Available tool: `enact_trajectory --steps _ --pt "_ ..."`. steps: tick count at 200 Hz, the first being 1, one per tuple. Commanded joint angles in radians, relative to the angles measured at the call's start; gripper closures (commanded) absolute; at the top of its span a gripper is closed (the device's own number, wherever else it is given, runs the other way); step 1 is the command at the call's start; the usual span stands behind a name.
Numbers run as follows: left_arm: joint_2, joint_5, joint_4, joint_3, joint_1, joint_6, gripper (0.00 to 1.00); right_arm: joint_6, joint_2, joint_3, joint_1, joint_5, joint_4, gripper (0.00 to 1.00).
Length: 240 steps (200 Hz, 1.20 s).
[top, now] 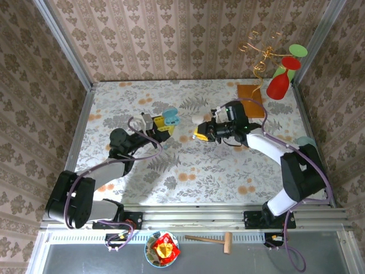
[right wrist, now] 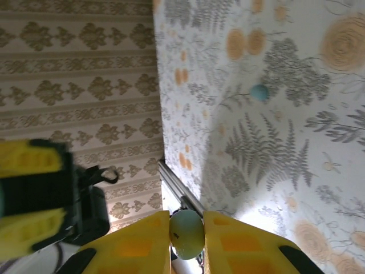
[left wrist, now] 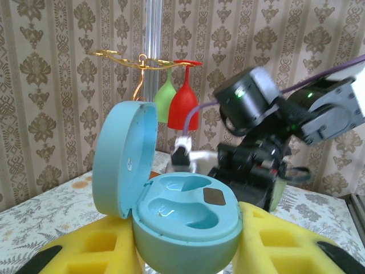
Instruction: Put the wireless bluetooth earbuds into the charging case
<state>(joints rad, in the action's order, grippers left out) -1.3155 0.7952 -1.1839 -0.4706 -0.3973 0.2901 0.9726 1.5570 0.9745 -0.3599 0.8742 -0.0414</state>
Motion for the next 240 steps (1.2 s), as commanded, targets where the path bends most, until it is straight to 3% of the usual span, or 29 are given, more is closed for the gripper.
enact_trajectory --steps 1,89,168,240 --pt "-0.017 -0.008 -0.055 -0.006 0.003 -0.045 0.70 -0.017 -0.072 0.060 -0.010 0.012 0.020 0.82" --pt "0.004 -0.145 0.190 -0.035 -0.088 -0.330 0.71 -0.101 -0.041 0.318 -0.118 -0.040 0.114 0.82" --pt "0.004 -0.187 0.169 -0.059 -0.107 -0.249 0.71 -0.172 0.020 0.380 -0.166 -0.087 0.181 0.83" --pt "0.001 -0.160 0.160 -0.066 -0.124 -0.250 0.71 -0.215 0.045 0.398 -0.178 -0.143 0.224 0.83"
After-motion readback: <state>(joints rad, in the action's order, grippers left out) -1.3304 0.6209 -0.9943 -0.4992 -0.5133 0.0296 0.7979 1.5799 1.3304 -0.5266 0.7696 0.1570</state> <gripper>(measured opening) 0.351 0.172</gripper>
